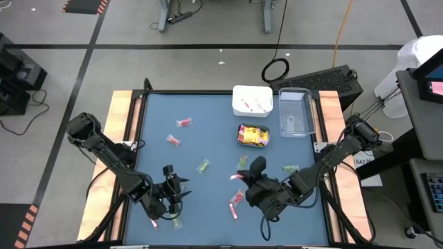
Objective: Sort candy
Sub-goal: Put the center white candy into the white bin
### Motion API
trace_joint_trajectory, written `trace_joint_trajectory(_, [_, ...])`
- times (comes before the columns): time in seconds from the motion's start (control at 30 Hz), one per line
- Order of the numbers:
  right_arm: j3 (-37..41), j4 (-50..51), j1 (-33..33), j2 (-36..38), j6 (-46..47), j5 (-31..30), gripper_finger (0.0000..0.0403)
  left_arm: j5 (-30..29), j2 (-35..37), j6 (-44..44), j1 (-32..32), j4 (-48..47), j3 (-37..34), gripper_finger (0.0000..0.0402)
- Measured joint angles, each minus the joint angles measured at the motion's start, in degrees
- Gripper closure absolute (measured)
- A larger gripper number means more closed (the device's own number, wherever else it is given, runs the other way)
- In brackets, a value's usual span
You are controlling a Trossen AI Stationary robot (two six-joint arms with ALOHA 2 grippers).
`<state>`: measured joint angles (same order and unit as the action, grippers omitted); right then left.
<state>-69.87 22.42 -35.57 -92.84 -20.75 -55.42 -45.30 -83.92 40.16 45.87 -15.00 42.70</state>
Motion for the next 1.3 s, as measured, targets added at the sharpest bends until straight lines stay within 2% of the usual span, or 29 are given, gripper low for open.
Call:
trace_joint_trajectory(0.13, [0.0, 0.1, 0.0, 0.0, -11.3, 1.9, 0.0356, 0.0, 0.0, 0.0, 0.0, 0.0, 0.0, 0.0188])
trace_joint_trajectory(0.3, [0.0, 0.1, 0.0, 0.0, -18.5, 1.7, 0.0356, 0.0, 0.0, -0.1, 0.0, 0.0, 0.0, 0.0188])
trace_joint_trajectory(0.47, [0.0, 0.1, 0.0, 0.0, -22.9, 1.6, 0.0356, 0.0, 0.0, -0.1, 0.0, -0.1, 0.0, 0.0188])
trace_joint_trajectory(0.67, [0.0, 0.1, 0.0, 0.0, -23.3, 1.7, 0.0356, 0.0, 0.0, -0.1, 0.0, -0.1, 0.0, 0.0188])
trace_joint_trajectory(1.03, [0.0, -1.2, 0.0, 0.0, -12.4, 1.8, 0.0356, 0.0, -0.1, -0.1, 0.0, -0.1, 0.0, 0.0188])
trace_joint_trajectory(1.3, [0.0, -1.2, 0.0, 0.0, 10.5, 1.8, 0.0356, 0.0, -0.1, -0.1, 0.0, -0.1, 0.0, 0.0188])
